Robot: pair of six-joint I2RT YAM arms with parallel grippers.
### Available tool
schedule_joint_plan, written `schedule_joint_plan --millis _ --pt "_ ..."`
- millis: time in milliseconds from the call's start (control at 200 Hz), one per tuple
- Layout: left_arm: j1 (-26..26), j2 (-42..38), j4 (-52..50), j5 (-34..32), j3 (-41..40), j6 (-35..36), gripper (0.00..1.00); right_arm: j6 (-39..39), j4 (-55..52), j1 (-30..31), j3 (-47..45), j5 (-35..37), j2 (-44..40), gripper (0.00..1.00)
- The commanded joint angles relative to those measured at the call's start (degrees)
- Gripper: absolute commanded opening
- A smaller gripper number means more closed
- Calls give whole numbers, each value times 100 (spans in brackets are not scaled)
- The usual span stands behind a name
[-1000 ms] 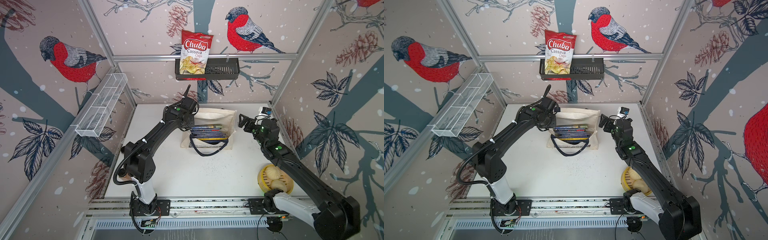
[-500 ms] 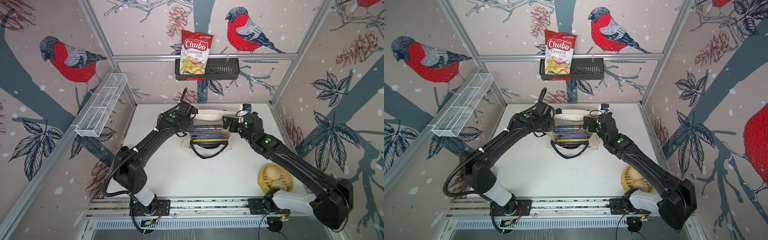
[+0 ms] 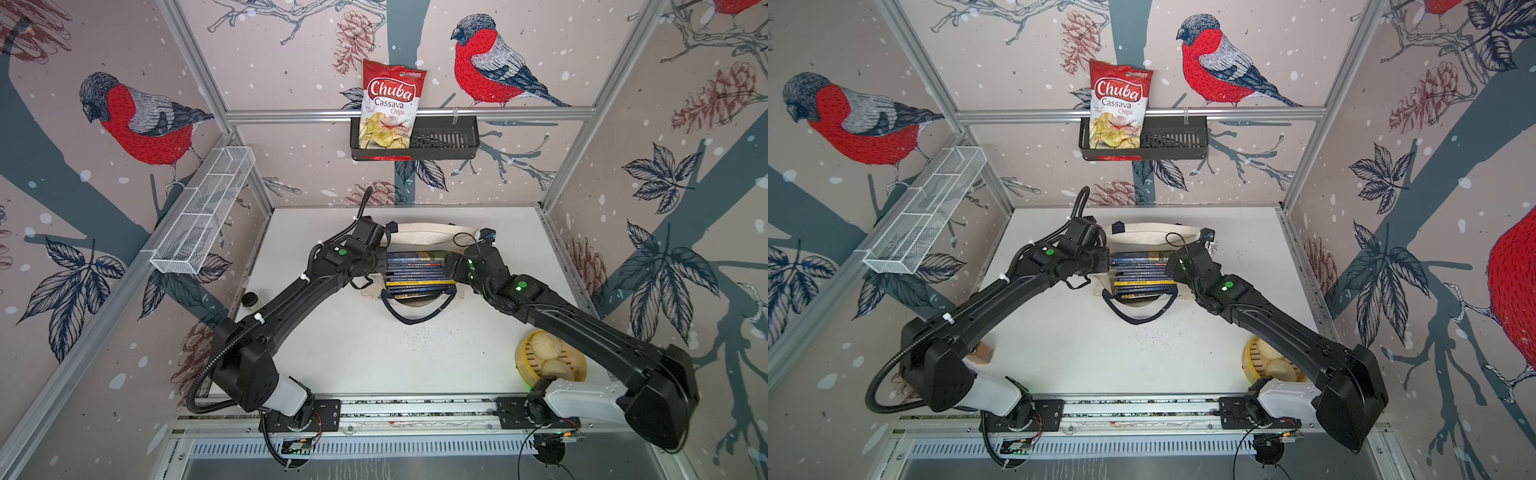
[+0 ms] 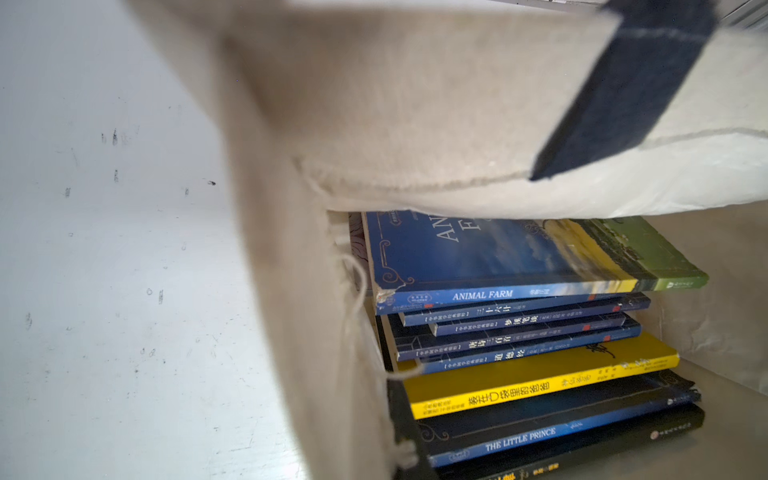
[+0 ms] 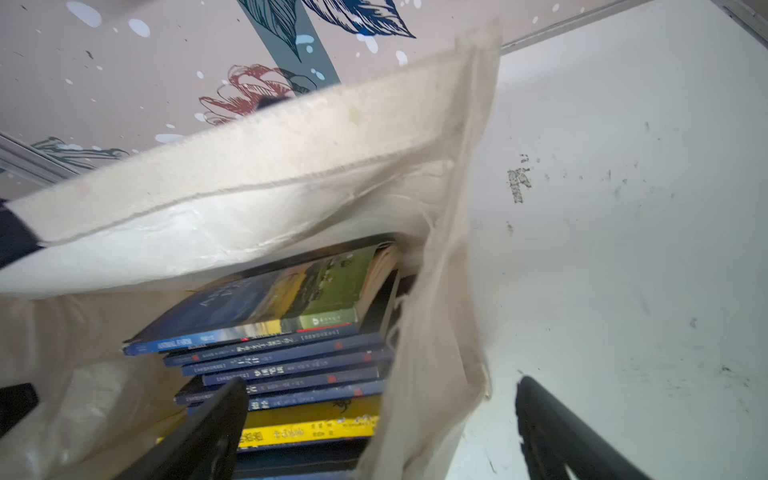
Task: Take out the books from the canvas bag
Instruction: Adjust the canvas bag at the center of the board.
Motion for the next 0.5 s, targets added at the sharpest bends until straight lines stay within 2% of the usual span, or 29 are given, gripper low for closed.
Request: schedule_joint_plan --millis 0,335,450,495 --pt "-65 -68 44 54 -64 66 0 265 49 -3 -211 -143 -44 100" --pt "-408 -201 98 -281 6 104 0 289 285 -5 -400 -252 282 100" --pt "-521 -252 105 -439 24 101 0 362 364 -5 -454 -224 409 83" --pt "-563 -293 125 -496 11 111 0 378 403 2 -516 -166 421 79"
